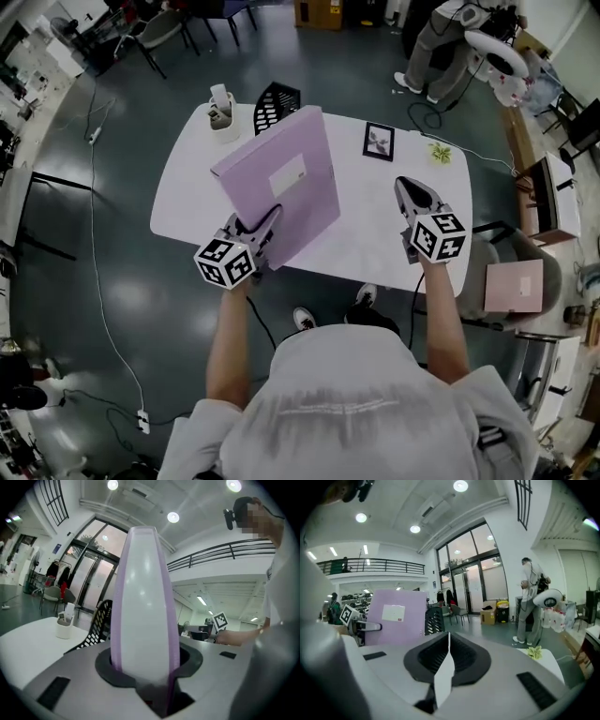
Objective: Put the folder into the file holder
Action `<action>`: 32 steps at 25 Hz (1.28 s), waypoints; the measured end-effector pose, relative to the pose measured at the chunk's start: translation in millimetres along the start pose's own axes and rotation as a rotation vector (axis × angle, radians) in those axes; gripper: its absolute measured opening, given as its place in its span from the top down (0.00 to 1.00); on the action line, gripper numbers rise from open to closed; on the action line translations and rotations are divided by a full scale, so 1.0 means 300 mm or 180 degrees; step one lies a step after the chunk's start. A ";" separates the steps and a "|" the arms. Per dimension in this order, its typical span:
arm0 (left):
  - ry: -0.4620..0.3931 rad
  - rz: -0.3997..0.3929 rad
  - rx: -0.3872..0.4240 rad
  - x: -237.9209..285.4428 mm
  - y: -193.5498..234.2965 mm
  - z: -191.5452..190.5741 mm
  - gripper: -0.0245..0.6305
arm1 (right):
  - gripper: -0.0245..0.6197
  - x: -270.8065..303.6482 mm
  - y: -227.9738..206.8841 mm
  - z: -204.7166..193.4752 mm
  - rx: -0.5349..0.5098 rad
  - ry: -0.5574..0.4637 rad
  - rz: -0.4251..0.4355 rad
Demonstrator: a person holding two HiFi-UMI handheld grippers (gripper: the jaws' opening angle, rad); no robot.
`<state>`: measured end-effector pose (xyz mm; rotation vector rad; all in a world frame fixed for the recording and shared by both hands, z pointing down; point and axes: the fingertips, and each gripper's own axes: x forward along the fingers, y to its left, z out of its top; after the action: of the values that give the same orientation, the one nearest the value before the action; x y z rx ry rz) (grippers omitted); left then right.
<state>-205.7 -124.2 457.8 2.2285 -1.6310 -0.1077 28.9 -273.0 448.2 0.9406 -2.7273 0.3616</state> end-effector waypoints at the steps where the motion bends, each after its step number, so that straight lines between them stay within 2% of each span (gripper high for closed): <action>1: -0.0055 0.0048 0.0019 -0.034 0.015 0.024 0.70 | 0.91 0.011 0.050 0.025 -0.0105 -0.0025 0.0066; 6: -0.0241 0.0340 0.0177 -0.200 0.073 0.132 0.70 | 0.91 0.044 0.264 0.126 -0.0472 -0.0145 0.0311; 13: -0.0418 0.0683 0.0387 -0.385 0.120 0.252 0.70 | 0.91 0.079 0.465 0.212 -0.0583 -0.0294 0.0527; 19: -0.0529 0.0809 0.0484 -0.501 0.146 0.306 0.70 | 0.91 0.094 0.587 0.239 -0.0634 -0.0334 0.0635; 25: -0.0678 0.0888 0.0551 -0.528 0.172 0.364 0.70 | 0.91 0.120 0.628 0.249 -0.0689 -0.0297 0.0678; 32: -0.0757 0.0941 0.0626 -0.445 0.229 0.432 0.70 | 0.91 0.208 0.569 0.265 -0.0558 -0.0247 0.0678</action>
<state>-347.2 -50.1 340.4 2.1486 -2.1665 -0.1431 -137.0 -202.5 365.4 0.6336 -2.8809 0.1209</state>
